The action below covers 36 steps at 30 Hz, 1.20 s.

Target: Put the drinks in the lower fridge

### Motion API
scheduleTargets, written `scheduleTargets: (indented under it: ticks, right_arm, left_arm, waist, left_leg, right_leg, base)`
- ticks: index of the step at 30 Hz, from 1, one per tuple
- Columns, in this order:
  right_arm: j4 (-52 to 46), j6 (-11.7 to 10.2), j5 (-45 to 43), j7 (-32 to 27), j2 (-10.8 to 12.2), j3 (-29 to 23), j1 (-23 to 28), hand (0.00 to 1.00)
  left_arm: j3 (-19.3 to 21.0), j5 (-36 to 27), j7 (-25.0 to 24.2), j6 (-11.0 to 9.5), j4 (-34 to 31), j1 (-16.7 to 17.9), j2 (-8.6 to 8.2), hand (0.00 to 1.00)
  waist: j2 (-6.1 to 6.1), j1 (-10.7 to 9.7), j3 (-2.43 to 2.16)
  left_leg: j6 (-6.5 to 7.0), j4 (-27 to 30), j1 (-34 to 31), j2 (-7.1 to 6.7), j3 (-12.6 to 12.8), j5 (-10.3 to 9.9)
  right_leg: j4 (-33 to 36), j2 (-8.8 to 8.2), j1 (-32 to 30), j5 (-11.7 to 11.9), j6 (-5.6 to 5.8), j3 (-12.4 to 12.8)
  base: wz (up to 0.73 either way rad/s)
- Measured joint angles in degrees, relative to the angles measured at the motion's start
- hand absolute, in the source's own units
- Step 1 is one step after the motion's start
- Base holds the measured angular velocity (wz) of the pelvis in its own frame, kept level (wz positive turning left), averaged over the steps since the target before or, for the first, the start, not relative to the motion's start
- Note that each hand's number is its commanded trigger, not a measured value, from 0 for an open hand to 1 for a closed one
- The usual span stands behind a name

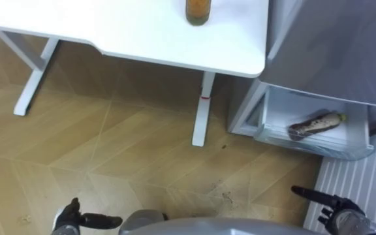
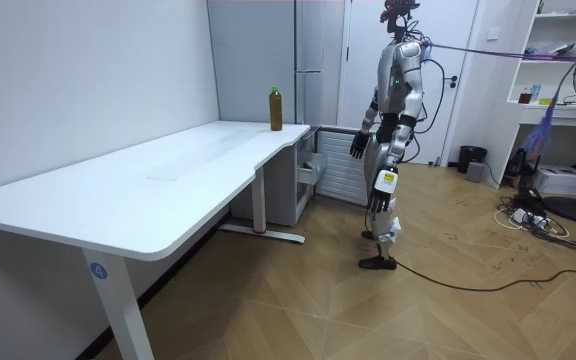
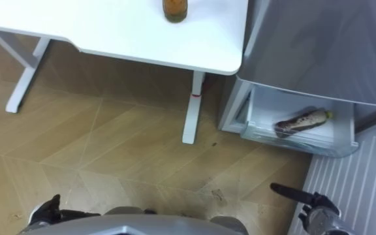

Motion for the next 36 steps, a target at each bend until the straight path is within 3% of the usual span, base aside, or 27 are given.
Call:
scheduleTargets:
  ticks: [10,14,18,21,24,27,32,36]
  right_arm:
    - [0.4,-0.6,-16.6,0.5,3.3,-0.1,5.1,0.00]
    - [0.6,-1.3,-17.2,1.1,4.8,0.1,6.2,0.00]
    - [3.2,-1.2,-18.9,1.6,5.0,-0.1,7.0,0.00]
    - [5.7,0.1,-23.1,1.6,4.9,-0.1,7.6,0.00]
    - [6.1,1.7,-24.1,1.5,4.9,-0.1,8.2,0.00]
    - [5.7,2.7,-24.0,0.7,5.0,-0.1,7.7,0.00]
    - [4.9,2.0,-23.0,-0.6,5.2,-0.2,4.9,0.00]
    - [4.7,0.7,-21.1,-0.2,5.6,-1.1,3.7,0.00]
  left_arm:
    - [2.6,2.4,0.4,-0.4,2.0,0.1,-2.08,0.00]
    - [4.1,2.7,0.4,-0.4,3.0,-0.2,-2.47,0.00]
    - [5.8,4.4,0.0,0.4,3.0,0.8,-4.41,0.00]
    - [6.7,4.5,-0.2,0.9,2.9,0.8,-5.20,0.00]
    - [6.8,4.4,0.0,1.5,3.0,0.7,-5.41,0.00]
    - [6.8,3.1,0.4,1.8,3.0,0.2,-6.16,0.00]
    - [7.0,1.0,3.9,1.5,2.8,-1.1,-6.19,0.00]
    - [11.2,-4.5,7.7,0.4,2.6,-2.9,-6.24,0.00]
  waist:
    - [0.76,-0.2,0.04]
    - [1.24,-0.1,0.09]
    - [2.43,-0.3,0.14]
    - [2.87,-0.4,-0.21]
    - [3.14,-0.6,-0.16]
    - [2.94,-0.6,-0.02]
    - [2.05,-1.5,0.21]
    - [1.39,-1.5,0.00]
  left_leg:
    - [-0.30,-1.0,2.9,0.44,0.7,0.0]
    - [-0.32,-1.4,3.5,0.50,1.2,0.0]
    - [-0.31,-2.7,4.6,0.43,2.3,0.0]
    - [-0.30,-3.1,5.1,0.33,2.7,0.0]
    - [-0.31,-3.7,6.6,0.31,3.0,0.0]
    - [-0.31,-4.6,8.0,0.26,3.5,0.0]
    - [-0.31,-5.0,8.9,0.24,4.0,0.0]
    - [-0.31,-4.9,8.8,0.29,4.0,0.0]
  right_leg:
    - [-1.6,0.70,2.5,0.3,-0.21,1.4]
    - [-1.6,0.70,2.5,0.3,-0.20,1.8]
    - [-1.6,0.62,2.7,0.2,-0.04,3.1]
    - [-2.1,0.56,2.9,0.1,0.11,3.4]
    - [-2.4,0.57,3.6,0.0,0.23,3.9]
    - [-2.4,0.58,4.5,-0.1,0.32,4.6]
    - [-2.4,0.61,4.9,-0.2,0.36,5.4]
    - [-2.4,0.62,4.7,-0.2,0.34,5.2]
  base:
    - [-0.05]
    - [-0.08]
    - [-0.14]
    - [-0.04]
    - [-0.08]
    - [-0.12]
    - [-0.08]
    - [-0.01]
